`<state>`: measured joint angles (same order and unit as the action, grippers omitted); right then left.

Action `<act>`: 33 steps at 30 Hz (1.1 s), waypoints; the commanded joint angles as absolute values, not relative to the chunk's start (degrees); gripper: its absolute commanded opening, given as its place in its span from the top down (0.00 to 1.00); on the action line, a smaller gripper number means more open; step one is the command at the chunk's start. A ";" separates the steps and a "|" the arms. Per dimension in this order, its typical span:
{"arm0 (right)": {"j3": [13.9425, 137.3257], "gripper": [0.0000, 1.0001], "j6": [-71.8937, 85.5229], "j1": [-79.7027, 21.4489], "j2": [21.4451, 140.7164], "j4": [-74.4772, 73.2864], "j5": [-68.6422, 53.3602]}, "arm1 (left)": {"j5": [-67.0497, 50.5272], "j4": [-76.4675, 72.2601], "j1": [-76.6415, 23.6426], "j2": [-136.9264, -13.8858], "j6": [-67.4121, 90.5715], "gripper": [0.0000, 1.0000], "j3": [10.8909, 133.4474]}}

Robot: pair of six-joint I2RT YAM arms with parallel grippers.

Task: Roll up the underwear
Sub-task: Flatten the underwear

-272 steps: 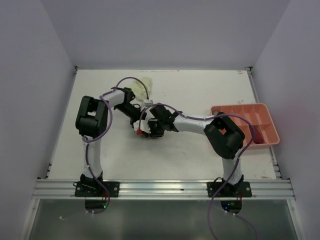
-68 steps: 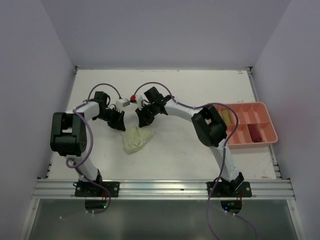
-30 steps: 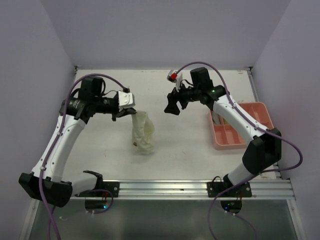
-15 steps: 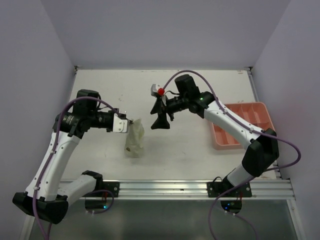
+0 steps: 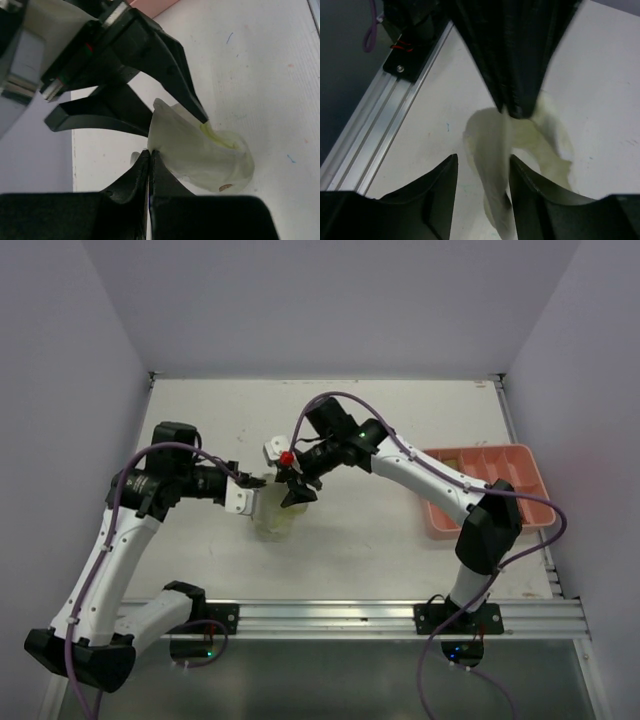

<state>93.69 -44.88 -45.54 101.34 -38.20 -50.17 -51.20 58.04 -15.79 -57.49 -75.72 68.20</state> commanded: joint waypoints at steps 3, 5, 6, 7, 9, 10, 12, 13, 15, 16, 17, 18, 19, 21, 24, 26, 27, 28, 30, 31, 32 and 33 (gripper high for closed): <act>95.80 0.77 -49.92 -47.46 101.34 -44.99 -48.26 | -49.05 48.88 -15.82 -54.06 -70.77 1.00 66.54; 94.93 0.83 -49.83 -47.55 98.80 -46.14 -46.68 | -45.90 45.01 -15.82 -52.31 -66.04 1.00 65.66; 93.01 0.88 -47.05 -47.55 97.40 -44.84 -46.23 | -44.92 44.04 -15.82 -51.69 -64.70 1.00 65.22; 92.38 0.92 -45.63 -47.64 96.25 -43.26 -45.97 | -43.96 42.12 -15.82 -50.90 -63.21 1.00 64.69; 92.28 1.00 -41.15 -48.16 94.66 -42.80 -45.18 | -40.36 40.70 -15.73 -49.05 -57.41 1.00 64.60; 92.37 1.00 -39.74 -48.43 94.31 -42.02 -45.26 | -39.12 40.00 -15.82 -48.43 -55.57 1.00 64.60; 92.63 1.00 -37.10 -48.95 93.96 -41.57 -46.13 | -35.78 39.99 -15.82 -46.15 -52.57 1.00 64.51; 92.90 1.00 -35.78 -49.39 94.04 -40.70 -46.40 | -35.16 40.86 -15.82 -45.27 -51.95 1.00 64.25; 93.95 1.00 -32.26 -49.75 94.83 -40.69 -47.98 | -33.93 41.83 -15.82 -42.90 -51.51 1.00 63.72; 94.22 1.00 -31.56 -49.75 95.27 -41.48 -50.08 | -33.58 42.10 -15.73 -42.28 -51.24 1.00 62.85; 94.48 1.00 -31.12 -49.75 95.71 -42.35 -50.62 | -33.40 42.01 -15.82 -41.93 -50.54 1.00 62.32; 95.09 1.00 -31.72 -49.83 96.93 -43.76 -51.06 | -33.40 41.58 -15.82 -42.10 -50.02 1.00 61.71; 95.27 1.00 -32.34 -48.96 97.64 -46.38 -50.80 | -33.31 40.27 -15.82 -42.71 -49.57 1.00 60.39; 95.62 1.00 -33.22 -46.86 100.35 -48.77 -51.93 | -34.19 36.33 -15.82 -46.13 -48.35 1.00 58.72; 98.59 1.00 -34.27 -39.40 104.84 -54.83 -57.12 | -35.42 32.01 -15.82 -55.87 -45.19 1.00 59.06; 100.54 1.00 -36.11 -34.03 109.67 -60.19 -58.35 | -35.68 27.61 -15.91 -65.15 -42.12 1.00 61.25; 101.94 1.00 -36.21 -32.45 111.34 -60.99 -58.01 | -35.42 25.77 -16.08 -68.09 -41.23 1.00 61.87; 102.56 1.00 -36.47 -29.82 113.88 -62.21 -57.14 | -33.16 22.10 -16.35 -73.94 -39.39 1.00 63.18; 103.79 0.69 -35.51 -27.70 116.36 -62.23 -53.54 | -31.99 19.61 -17.14 -80.74 -37.27 0.72 67.99; 104.15 0.56 -34.29 -26.21 118.37 -61.01 -51.52 | -31.64 21.08 -17.66 -88.25 -35.18 0.63 71.07; 105.11 0.31 -33.06 -25.50 119.00 -60.65 -47.85 | -29.47 21.27 -17.84 -91.55 -32.29 0.59 74.24; 105.12 0.28 -31.05 -24.88 119.26 -59.51 -45.90 | -28.14 21.27 -17.67 -94.45 -29.30 0.57 79.92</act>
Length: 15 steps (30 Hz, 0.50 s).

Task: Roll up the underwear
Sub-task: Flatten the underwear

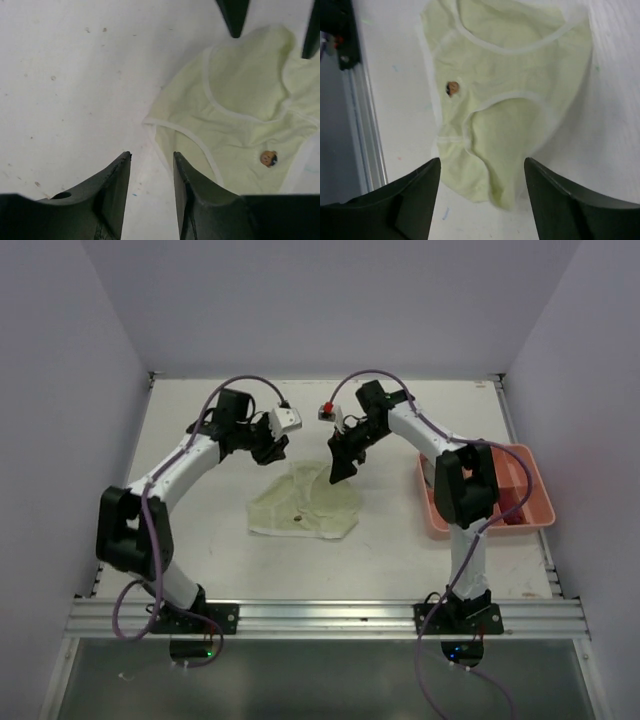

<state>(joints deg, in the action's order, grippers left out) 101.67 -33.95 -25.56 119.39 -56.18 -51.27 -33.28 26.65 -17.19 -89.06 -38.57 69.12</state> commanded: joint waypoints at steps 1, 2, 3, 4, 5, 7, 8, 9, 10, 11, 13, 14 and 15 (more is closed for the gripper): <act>105.20 0.27 -29.37 -23.57 119.18 -56.98 -44.57 | -26.82 21.36 -17.32 -98.05 -27.18 0.56 82.24; 105.55 0.25 -27.53 -22.95 118.31 -56.17 -43.26 | -24.02 20.66 -16.97 -98.52 -23.50 0.55 83.66; 105.47 0.23 -25.77 -22.42 117.08 -54.94 -40.02 | -23.65 19.52 -16.44 -98.18 -22.34 0.53 83.50; 105.03 0.23 -24.45 -21.63 115.68 -52.15 -38.69 | -23.99 17.08 -14.61 -97.13 -21.80 0.52 82.36; 104.51 0.23 -23.48 -21.53 114.19 -51.16 -37.54 | -24.86 16.18 -13.63 -94.25 -21.88 0.52 80.96; 101.26 0.30 -21.37 -21.62 109.44 -48.36 -35.52 | -26.97 20.45 -11.79 -90.64 -27.03 0.53 77.35; 100.03 0.38 -19.79 -21.62 108.29 -48.78 -36.20 | -29.68 23.87 -11.52 -89.92 -28.98 0.54 76.65; 98.02 0.44 -19.34 -21.71 107.32 -49.56 -37.17 | -30.92 31.21 -11.51 -89.39 -30.66 0.57 75.42; 96.95 0.51 -19.34 -22.06 107.23 -52.96 -38.83 | -31.98 34.59 -11.51 -89.12 -32.15 0.60 74.63; 94.42 0.60 -20.99 -22.41 107.23 -55.00 -39.28 | -33.65 37.59 -11.43 -88.51 -34.78 0.64 73.66; 90.46 0.64 -21.70 -23.11 105.57 -57.29 -38.94 | -33.92 42.16 -11.43 -88.16 -35.85 0.66 69.36; 88.09 0.64 -22.14 -23.12 104.43 -56.70 -38.41 | -34.45 43.06 -11.43 -87.89 -37.08 0.69 67.95; 83.63 0.64 -21.71 -23.12 103.02 -55.65 -37.71 | -34.71 43.68 -11.43 -87.80 -37.44 0.69 64.81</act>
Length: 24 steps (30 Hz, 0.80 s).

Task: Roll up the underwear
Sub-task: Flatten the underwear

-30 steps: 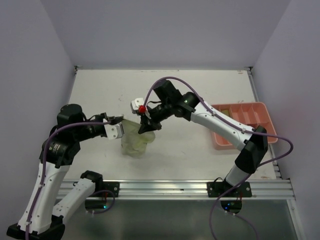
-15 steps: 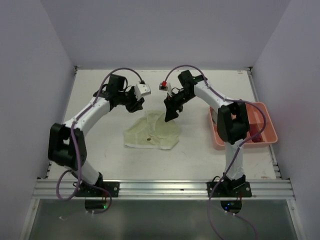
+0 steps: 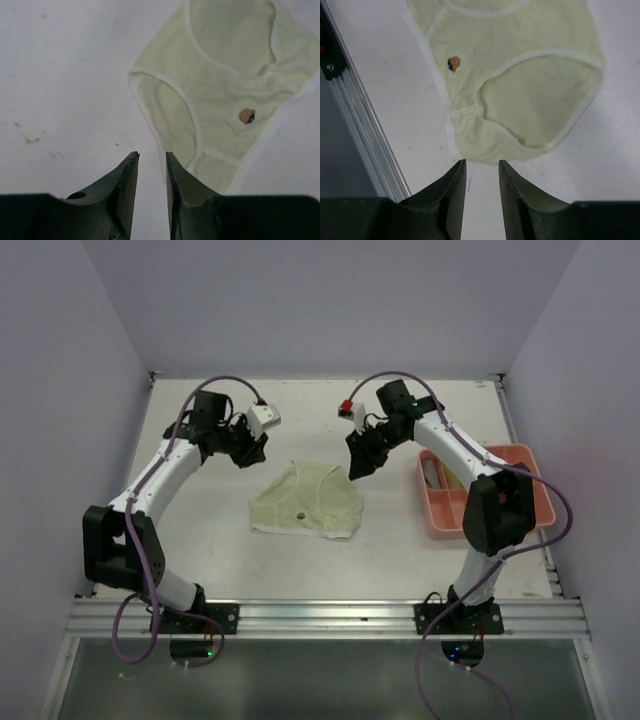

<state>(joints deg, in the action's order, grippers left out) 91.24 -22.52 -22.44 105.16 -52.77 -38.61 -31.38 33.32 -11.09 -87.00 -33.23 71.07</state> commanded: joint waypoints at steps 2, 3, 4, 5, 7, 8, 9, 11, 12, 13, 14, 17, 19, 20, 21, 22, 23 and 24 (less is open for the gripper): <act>80.17 0.65 -21.01 -23.47 101.51 -53.44 -36.65 | -34.37 44.29 -11.77 -89.11 -38.32 0.71 62.67; 79.81 0.66 -20.83 -24.34 101.77 -53.70 -36.39 | -34.45 43.95 -12.04 -89.73 -38.06 0.71 61.36; 79.72 0.67 -20.66 -24.95 103.17 -54.57 -36.13 | -34.11 44.03 -12.04 -91.82 -37.97 0.71 60.91; 79.72 0.67 -20.57 -25.66 103.79 -54.84 -36.12 | -33.84 43.86 -12.13 -92.89 -37.88 0.73 60.73; 78.93 0.67 -19.60 -27.93 105.02 -53.36 -34.99 | -32.18 42.45 -12.13 -95.00 -36.92 0.74 60.12; 78.23 0.68 -18.64 -28.73 106.16 -52.31 -34.20 | -30.60 42.10 -12.13 -97.18 -36.48 0.75 60.29; 78.14 0.68 -18.20 -29.35 107.04 -51.34 -33.15 | -29.98 40.79 -11.87 -97.99 -35.95 0.75 60.12; 79.09 0.68 -17.06 -30.58 110.28 -49.84 -32.08 | -27.09 39.82 -11.60 -100.09 -34.90 0.76 60.03; 79.54 0.68 -16.62 -30.76 111.35 -49.83 -31.65 | -26.55 39.12 -11.43 -100.54 -34.63 0.76 59.77; 79.54 0.68 -16.35 -30.76 112.31 -49.40 -30.51 | -25.93 38.94 -11.34 -101.24 -34.45 0.76 59.50; 79.45 0.69 -16.35 -30.76 114.24 -49.22 -29.63 | -24.71 38.85 -11.34 -101.42 -34.45 0.76 59.15; 78.75 0.69 -17.31 -30.85 116.89 -49.22 -25.33 | -24.26 38.76 -11.08 -101.16 -34.80 0.75 57.93; 78.92 0.71 -18.80 -30.76 119.70 -50.45 -22.08 | -24.08 38.50 -10.81 -100.38 -34.72 0.73 57.48; 79.01 0.72 -19.50 -30.76 120.05 -50.62 -20.67 | -23.65 38.41 -10.29 -100.20 -34.46 0.73 57.05; 79.01 0.73 -20.03 -30.67 120.32 -50.45 -19.18 | -23.21 38.50 -10.02 -100.02 -34.37 0.73 56.78; 79.45 0.75 -20.82 -30.50 120.15 -50.36 -16.20 | -23.03 38.84 -9.67 -99.76 -34.71 0.73 56.60; 79.98 0.76 -21.09 -30.24 119.89 -50.36 -15.56 | -22.94 39.37 -8.71 -99.49 -34.63 0.73 56.25; 80.68 0.76 -21.62 -29.71 118.49 -51.06 -16.17 | -23.11 39.64 -8.27 -98.36 -35.41 0.73 55.99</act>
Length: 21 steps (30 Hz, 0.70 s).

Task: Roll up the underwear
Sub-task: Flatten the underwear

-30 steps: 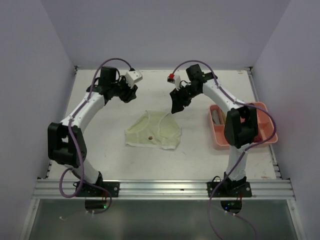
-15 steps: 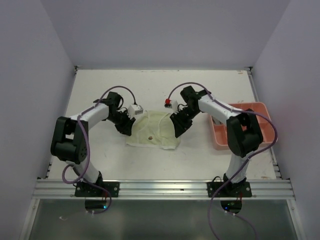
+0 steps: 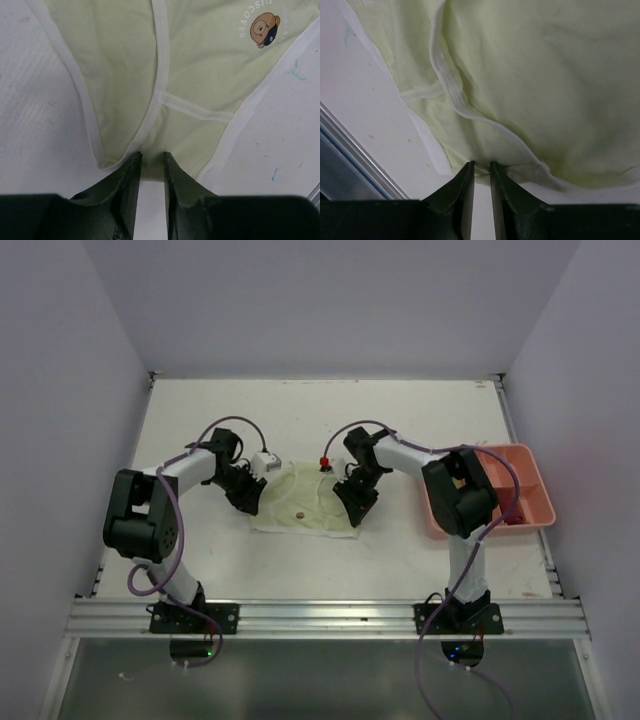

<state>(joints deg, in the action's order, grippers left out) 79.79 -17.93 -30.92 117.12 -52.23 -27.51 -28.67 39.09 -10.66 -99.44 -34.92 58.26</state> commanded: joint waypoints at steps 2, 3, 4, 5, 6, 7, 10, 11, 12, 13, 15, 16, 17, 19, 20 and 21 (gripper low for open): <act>83.05 0.73 -22.14 -29.44 115.94 -51.76 -18.88 | -25.48 41.04 -6.86 -96.69 -36.91 0.67 55.72; 83.93 0.69 -22.67 -29.53 114.54 -53.07 -21.07 | -26.97 41.31 -6.42 -94.16 -37.70 0.66 55.72; 85.68 0.67 -22.24 -29.53 111.22 -53.35 -22.66 | -30.03 41.74 -5.98 -92.83 -38.84 0.63 55.81; 86.56 0.67 -22.06 -29.44 109.79 -53.70 -26.59 | -31.36 42.44 -5.28 -91.59 -39.37 0.62 56.42; 87.44 0.66 -22.06 -29.53 108.38 -54.83 -28.28 | -32.16 42.28 -5.19 -89.49 -39.55 0.62 56.69; 88.23 0.66 -20.93 -29.53 106.46 -55.10 -28.91 | -33.65 42.10 -5.10 -88.52 -39.29 0.62 57.12; 89.73 0.65 -20.30 -29.44 104.86 -56.68 -29.71 | -37.77 42.45 -5.19 -85.87 -39.72 0.57 58.79; 89.65 0.65 -20.30 -29.44 104.85 -57.04 -29.71 | -37.88 41.49 -5.19 -85.52 -39.03 0.56 59.49; 89.39 0.64 -20.30 -29.62 105.03 -57.56 -28.58 | -37.36 40.79 -5.27 -86.04 -37.98 0.56 59.59; 89.12 0.65 -20.22 -29.62 105.38 -58.09 -27.87 | -36.05 40.78 -5.27 -86.74 -36.84 0.56 59.94; 88.16 0.65 -21.00 -29.53 107.13 -60.02 -26.47 | -34.73 40.87 -5.36 -89.19 -36.48 0.57 60.73; 86.76 0.63 -21.01 -29.71 107.49 -60.03 -25.15 | -32.80 40.26 -5.36 -89.64 -35.95 0.57 60.47; 85.97 0.62 -20.74 -29.88 108.10 -59.77 -24.01 | -31.91 37.73 -5.27 -89.91 -35.16 0.57 59.69; 82.64 0.62 -18.30 -29.97 107.84 -56.79 -20.24 | -29.89 35.17 -5.27 -90.52 -33.05 0.57 58.98; 81.75 0.62 -17.76 -29.97 107.84 -55.65 -19.43 | -29.27 33.24 -5.36 -91.05 -32.18 0.57 59.15; 81.04 0.62 -17.14 -30.06 107.93 -53.98 -18.64 | -28.75 32.53 -5.36 -92.19 -30.43 0.57 59.32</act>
